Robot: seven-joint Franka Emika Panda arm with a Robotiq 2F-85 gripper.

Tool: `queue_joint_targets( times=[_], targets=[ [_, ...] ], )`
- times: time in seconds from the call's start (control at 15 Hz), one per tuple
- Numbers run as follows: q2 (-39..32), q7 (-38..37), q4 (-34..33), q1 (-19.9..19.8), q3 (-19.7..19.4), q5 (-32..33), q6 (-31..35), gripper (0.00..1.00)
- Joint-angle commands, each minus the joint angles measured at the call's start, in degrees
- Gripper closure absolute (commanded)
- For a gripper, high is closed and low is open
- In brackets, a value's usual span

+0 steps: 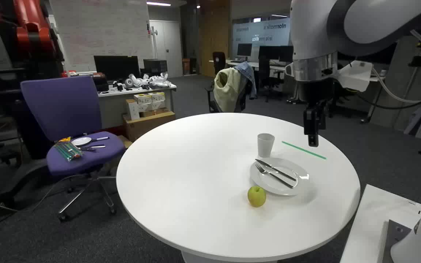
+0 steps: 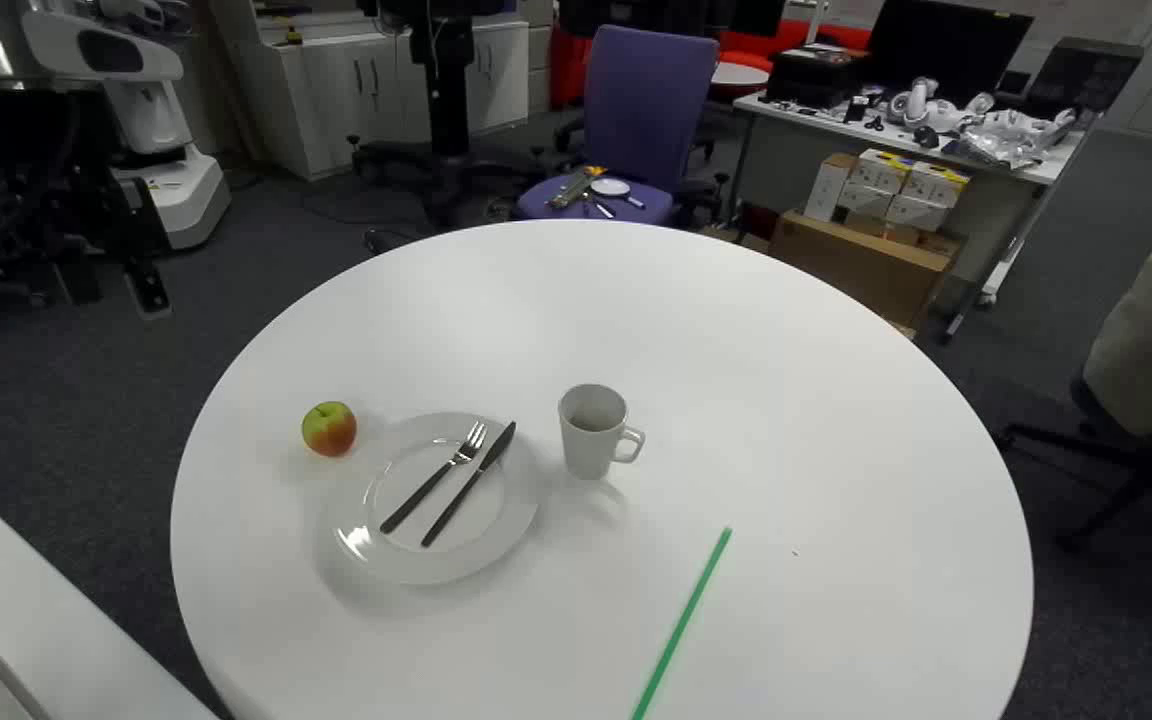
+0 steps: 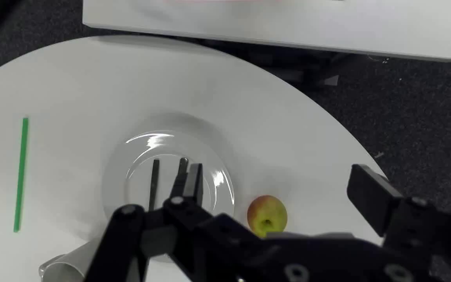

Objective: Put the straw into the cup

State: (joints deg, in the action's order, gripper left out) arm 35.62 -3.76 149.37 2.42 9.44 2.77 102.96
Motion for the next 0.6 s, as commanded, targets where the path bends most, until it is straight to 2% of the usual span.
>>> queue_joint_targets(
  times=[0.0,0.2,0.33,0.53],
  targets=[
    [-0.2,-0.6,-0.1,1.1,-1.0,0.5,-0.1,0.0],
    [-0.2,-0.6,-0.1,1.1,-1.0,0.5,-0.1,0.0],
    [-0.5,0.6,0.0,0.3,-2.5,0.8,0.7,0.0],
    [2.0,3.2,0.0,-1.5,-7.4,0.3,3.4,0.0]
  ],
)
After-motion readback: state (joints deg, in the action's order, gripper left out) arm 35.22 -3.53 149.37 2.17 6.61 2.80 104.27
